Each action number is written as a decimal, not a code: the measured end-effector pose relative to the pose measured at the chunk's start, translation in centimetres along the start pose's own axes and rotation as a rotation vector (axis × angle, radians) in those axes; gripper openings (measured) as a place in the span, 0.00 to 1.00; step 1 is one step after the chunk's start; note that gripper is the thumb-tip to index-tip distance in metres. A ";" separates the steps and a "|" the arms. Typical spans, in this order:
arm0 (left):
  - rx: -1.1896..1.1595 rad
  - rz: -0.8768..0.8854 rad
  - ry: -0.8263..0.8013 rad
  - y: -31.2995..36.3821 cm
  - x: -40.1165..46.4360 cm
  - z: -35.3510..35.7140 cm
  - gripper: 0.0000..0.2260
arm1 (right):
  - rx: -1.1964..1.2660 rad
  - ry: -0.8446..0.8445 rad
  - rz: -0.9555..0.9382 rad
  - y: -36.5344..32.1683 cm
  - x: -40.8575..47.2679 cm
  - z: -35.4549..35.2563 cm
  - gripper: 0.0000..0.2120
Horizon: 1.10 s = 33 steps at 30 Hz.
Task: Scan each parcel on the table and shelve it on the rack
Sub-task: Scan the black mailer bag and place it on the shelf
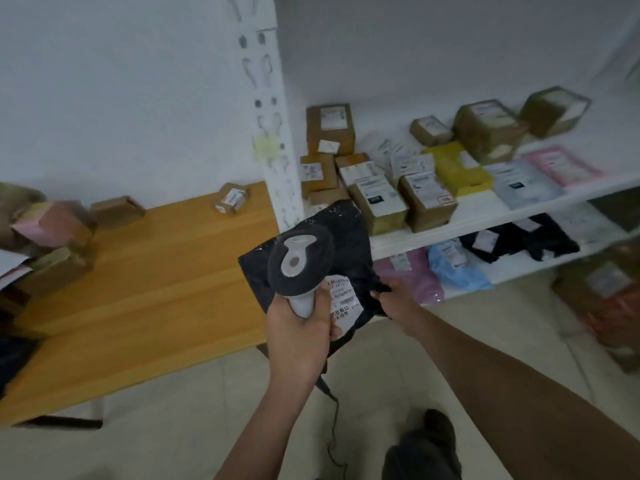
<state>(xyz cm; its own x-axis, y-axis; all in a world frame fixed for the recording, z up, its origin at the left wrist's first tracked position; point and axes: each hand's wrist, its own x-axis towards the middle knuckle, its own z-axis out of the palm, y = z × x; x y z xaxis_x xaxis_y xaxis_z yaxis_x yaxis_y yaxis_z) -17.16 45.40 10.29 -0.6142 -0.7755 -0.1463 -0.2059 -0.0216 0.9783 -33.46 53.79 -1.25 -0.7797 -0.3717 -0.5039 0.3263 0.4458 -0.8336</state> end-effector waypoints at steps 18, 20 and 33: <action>0.049 0.066 -0.277 5.8 -1.3 40.0 0.16 | 0.253 0.410 0.089 4.1 10.5 -42.1 0.14; 0.064 0.071 -0.298 5.9 -0.8 42.1 0.15 | 0.283 0.433 0.105 4.1 11.4 -44.2 0.14; 0.068 0.069 -0.427 6.9 4.5 52.5 0.12 | 0.501 0.620 0.129 2.5 17.8 -51.4 0.12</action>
<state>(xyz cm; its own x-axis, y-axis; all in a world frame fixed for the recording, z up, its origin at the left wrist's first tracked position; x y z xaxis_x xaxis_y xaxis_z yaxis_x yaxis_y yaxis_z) -61.33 74.87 8.71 -0.8852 -0.4431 -0.1418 -0.1938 0.0739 0.9783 -73.95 90.15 -0.67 -0.8265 0.2425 -0.5081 0.5198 -0.0179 -0.8541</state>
